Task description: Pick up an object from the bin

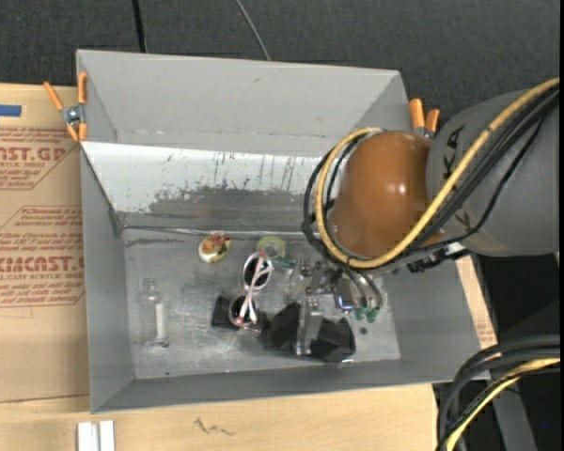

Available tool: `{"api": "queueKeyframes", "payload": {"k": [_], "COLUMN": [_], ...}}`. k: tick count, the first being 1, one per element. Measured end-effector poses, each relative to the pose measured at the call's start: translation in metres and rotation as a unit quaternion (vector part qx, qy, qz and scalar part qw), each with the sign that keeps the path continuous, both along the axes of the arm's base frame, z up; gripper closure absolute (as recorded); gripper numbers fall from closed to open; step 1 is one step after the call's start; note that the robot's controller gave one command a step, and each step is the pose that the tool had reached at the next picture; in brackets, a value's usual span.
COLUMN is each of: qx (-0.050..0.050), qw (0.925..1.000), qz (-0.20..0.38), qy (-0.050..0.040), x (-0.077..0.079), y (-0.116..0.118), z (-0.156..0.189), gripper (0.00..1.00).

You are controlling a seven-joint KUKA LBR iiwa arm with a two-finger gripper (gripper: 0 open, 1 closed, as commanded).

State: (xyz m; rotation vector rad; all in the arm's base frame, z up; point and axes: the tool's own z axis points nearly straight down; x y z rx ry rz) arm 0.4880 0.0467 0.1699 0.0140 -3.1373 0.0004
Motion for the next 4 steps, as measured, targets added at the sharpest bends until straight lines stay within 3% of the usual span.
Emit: {"api": "queueKeyframes", "payload": {"k": [1,2,3,4], "qx": [0.0,0.002,0.003,0.0], "qw": [1.0,0.9997,0.9998,0.9999], "qz": [0.004,-0.023,0.021,-0.016], "qy": [-0.0027,-0.0058,-0.0074,-0.0006], "x": [0.002,0.014,0.011,0.022], "y": [0.002,-0.012,-0.016,-0.014], "z": [0.004,-0.048,-0.076,0.013], "gripper": [1.0,1.0,1.0,1.0]}}
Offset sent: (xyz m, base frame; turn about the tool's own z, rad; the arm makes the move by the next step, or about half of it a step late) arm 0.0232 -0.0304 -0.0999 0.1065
